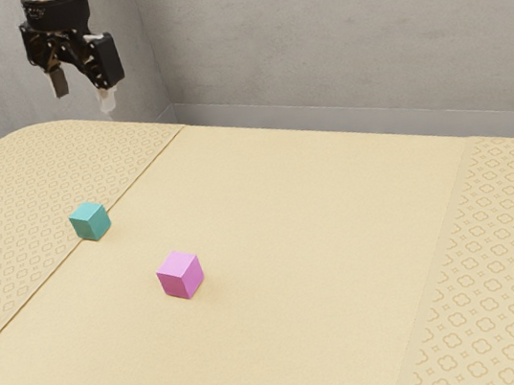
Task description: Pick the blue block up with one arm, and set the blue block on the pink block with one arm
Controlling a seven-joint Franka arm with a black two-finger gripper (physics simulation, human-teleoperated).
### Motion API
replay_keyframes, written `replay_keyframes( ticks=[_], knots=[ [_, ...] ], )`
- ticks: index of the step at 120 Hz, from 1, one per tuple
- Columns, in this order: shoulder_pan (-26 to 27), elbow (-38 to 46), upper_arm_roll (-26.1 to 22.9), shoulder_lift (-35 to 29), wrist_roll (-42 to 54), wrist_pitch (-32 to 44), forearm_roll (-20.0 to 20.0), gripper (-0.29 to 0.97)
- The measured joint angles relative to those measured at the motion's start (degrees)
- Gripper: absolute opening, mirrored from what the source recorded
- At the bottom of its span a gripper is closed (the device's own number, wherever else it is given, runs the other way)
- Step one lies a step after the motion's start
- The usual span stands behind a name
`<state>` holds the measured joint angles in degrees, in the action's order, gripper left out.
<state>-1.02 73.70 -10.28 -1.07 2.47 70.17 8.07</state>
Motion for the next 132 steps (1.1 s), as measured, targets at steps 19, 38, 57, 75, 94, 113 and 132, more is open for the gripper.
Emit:
replay_keyframes(
  ticks=[19, 38, 57, 75, 94, 113, 132],
  knots=[
    [-3.91, 3.97, 0.00, 2.11, 0.99, 3.40, 0.11, 0.68],
    [-8.35, 17.73, -0.19, 1.48, 3.19, 13.92, -1.26, 0.68],
    [-8.94, 21.31, 4.79, 5.63, 7.19, 24.85, -4.94, 0.68],
    [-12.90, 15.13, 14.28, 13.75, 11.90, 30.05, -6.91, 0.68],
    [-15.86, 12.62, 15.33, 19.80, 17.26, 34.42, -7.65, 0.68],
    [-19.44, 10.09, 15.27, 25.38, 21.75, 38.02, -6.95, 0.68],
    [-21.17, 9.61, 15.01, 29.20, 26.52, 41.57, -6.53, 0.68]
  ],
)
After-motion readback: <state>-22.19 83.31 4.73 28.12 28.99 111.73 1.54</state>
